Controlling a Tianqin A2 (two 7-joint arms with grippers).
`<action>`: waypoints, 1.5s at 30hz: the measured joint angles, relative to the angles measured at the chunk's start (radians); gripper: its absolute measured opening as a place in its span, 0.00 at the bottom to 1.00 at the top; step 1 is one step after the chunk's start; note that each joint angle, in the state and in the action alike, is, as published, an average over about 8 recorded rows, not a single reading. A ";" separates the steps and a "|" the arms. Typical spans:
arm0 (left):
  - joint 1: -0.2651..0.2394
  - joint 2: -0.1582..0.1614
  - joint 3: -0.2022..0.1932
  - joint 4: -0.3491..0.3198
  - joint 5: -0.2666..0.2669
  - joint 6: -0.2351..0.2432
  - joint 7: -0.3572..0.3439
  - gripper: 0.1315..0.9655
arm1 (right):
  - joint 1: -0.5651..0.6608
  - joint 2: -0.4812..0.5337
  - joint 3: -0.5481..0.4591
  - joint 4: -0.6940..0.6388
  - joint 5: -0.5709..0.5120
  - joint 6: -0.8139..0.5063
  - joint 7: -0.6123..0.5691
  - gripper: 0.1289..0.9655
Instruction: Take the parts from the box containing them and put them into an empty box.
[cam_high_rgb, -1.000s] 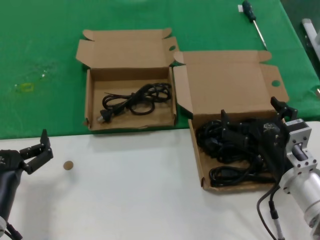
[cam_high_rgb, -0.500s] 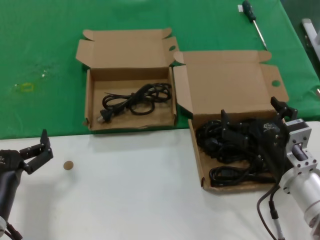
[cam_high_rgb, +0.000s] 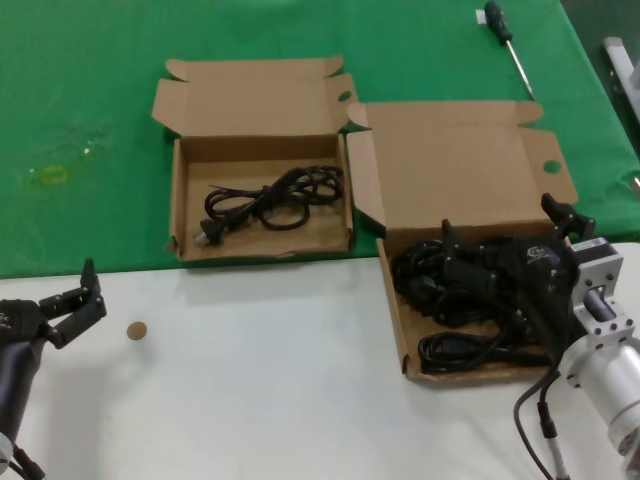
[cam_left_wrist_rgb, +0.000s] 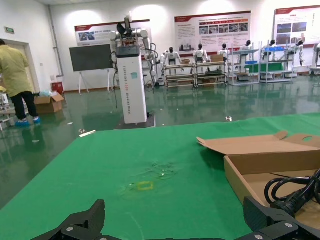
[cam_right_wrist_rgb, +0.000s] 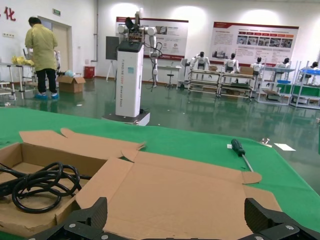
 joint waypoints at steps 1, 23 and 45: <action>0.000 0.000 0.000 0.000 0.000 0.000 0.000 1.00 | 0.000 0.000 0.000 0.000 0.000 0.000 0.000 1.00; 0.000 0.000 0.000 0.000 0.000 0.000 0.000 1.00 | 0.000 0.000 0.000 0.000 0.000 0.000 0.000 1.00; 0.000 0.000 0.000 0.000 0.000 0.000 0.000 1.00 | 0.000 0.000 0.000 0.000 0.000 0.000 0.000 1.00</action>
